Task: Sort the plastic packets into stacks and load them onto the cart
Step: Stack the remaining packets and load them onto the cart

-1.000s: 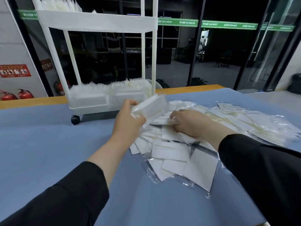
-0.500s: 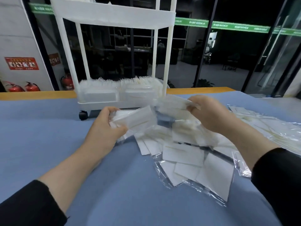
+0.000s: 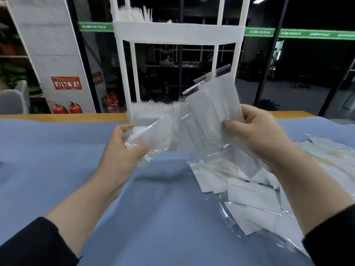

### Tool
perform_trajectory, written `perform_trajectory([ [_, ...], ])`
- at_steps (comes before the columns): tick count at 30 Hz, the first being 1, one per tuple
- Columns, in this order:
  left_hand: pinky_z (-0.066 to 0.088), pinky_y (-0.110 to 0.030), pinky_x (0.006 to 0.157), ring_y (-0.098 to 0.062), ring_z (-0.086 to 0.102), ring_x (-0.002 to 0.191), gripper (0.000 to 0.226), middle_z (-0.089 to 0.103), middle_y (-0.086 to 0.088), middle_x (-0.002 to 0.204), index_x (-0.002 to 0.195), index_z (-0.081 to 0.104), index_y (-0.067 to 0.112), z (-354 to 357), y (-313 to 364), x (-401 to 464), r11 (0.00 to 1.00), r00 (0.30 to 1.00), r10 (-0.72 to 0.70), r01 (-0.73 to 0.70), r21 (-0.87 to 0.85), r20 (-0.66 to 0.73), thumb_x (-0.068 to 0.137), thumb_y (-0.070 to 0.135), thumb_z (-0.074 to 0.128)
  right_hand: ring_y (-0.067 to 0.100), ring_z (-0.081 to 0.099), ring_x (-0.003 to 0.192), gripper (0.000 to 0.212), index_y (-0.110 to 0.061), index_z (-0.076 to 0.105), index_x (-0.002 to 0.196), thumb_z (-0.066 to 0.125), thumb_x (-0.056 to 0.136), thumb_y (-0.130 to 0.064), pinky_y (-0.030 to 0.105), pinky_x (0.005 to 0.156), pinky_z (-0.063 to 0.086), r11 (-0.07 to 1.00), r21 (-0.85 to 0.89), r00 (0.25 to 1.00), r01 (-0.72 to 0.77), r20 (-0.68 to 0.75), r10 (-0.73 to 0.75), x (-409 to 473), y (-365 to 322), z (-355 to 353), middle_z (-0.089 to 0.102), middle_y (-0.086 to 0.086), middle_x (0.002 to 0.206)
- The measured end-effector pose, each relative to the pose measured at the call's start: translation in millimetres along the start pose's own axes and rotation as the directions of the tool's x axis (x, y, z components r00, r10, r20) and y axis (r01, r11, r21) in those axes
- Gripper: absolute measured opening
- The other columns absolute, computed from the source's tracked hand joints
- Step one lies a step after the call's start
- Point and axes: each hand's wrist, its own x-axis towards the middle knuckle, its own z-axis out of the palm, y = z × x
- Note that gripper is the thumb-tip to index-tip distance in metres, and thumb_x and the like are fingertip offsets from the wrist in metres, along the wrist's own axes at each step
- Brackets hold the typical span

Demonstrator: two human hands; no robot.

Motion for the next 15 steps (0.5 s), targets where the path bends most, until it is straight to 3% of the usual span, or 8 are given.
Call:
perform_trajectory([
  [3,0.058,-0.051,0.084,-0.022,0.069,0.087,0.057,0.07,0.009,0.107,0.115,0.056,0.048,-5,-10,-1,0.998,0.998,-0.058,0.057,0.037,0.027,0.068,0.024,0.077,0.029,0.073,0.08,0.013,-0.018,0.074,0.1,0.068,0.091,-0.011,0.05,0.082,0.057,0.996,0.011,0.994,-0.088,0.059,0.087,-6,22,18,0.077,0.006,0.09],
  [5,0.057,-0.05,0.087,-0.019,0.065,0.084,0.054,0.068,0.017,0.104,0.111,0.056,0.054,-6,-14,3,0.994,0.992,-0.076,0.068,0.084,0.101,0.067,0.029,0.074,0.023,0.07,0.071,0.013,-0.02,0.074,0.099,0.069,0.091,-0.012,0.046,0.075,0.058,0.992,0.03,0.989,-0.12,0.094,0.116,-8,31,25,0.076,0.007,0.087],
  [7,0.055,-0.053,0.091,-0.022,0.065,0.086,0.049,0.07,0.01,0.105,0.104,0.06,0.056,-7,-19,6,0.993,0.98,-0.103,0.093,0.067,0.17,0.069,0.025,0.075,0.017,0.069,0.069,0.011,-0.021,0.074,0.097,0.069,0.092,-0.013,0.037,0.067,0.058,0.99,0.031,0.982,-0.14,0.132,0.135,-10,36,29,0.076,0.005,0.084],
  [9,0.054,-0.053,0.093,-0.025,0.067,0.09,0.045,0.072,-0.001,0.104,0.101,0.064,0.052,-5,-24,5,0.991,0.963,-0.129,0.12,0.054,0.236,0.078,0.015,0.075,0.009,0.067,0.064,0.01,-0.022,0.072,0.092,0.068,0.094,-0.014,0.019,0.057,0.053,0.993,-0.048,0.979,-0.112,0.169,0.118,-13,40,33,0.076,-0.001,0.079],
  [11,0.049,-0.046,0.103,-0.022,0.07,0.102,0.036,0.076,0.006,0.105,0.103,0.068,0.044,-3,-26,4,0.99,0.945,-0.141,0.143,0.016,0.296,0.091,0.01,0.068,0.004,0.066,0.061,0.011,-0.024,0.07,0.088,0.067,0.095,-0.015,0.012,0.055,0.047,0.992,-0.112,0.976,-0.055,0.205,0.078,-15,40,36,0.074,-0.007,0.075],
  [13,0.042,-0.051,0.113,-0.021,0.067,0.118,0.022,0.073,0.007,0.12,0.111,0.07,0.038,-1,-25,4,0.984,0.928,-0.149,0.174,-0.043,0.342,0.094,0.024,0.068,0.0,0.065,0.063,0.011,-0.024,0.069,0.088,0.067,0.096,-0.016,0.01,0.056,0.045,0.988,-0.153,0.972,-0.015,0.228,0.05,-15,36,36,0.073,-0.012,0.075],
  [15,0.045,-0.047,0.11,-0.018,0.067,0.119,0.032,0.073,0.006,0.123,0.121,0.066,0.028,0,-22,2,0.986,0.923,-0.126,0.155,-0.052,0.364,0.091,0.034,0.074,-0.008,0.064,0.066,0.008,-0.028,0.068,0.093,0.064,0.097,-0.022,0.006,0.057,0.043,0.973,-0.228,0.966,0.021,0.255,0.039,-16,32,37,0.072,-0.021,0.079],
])
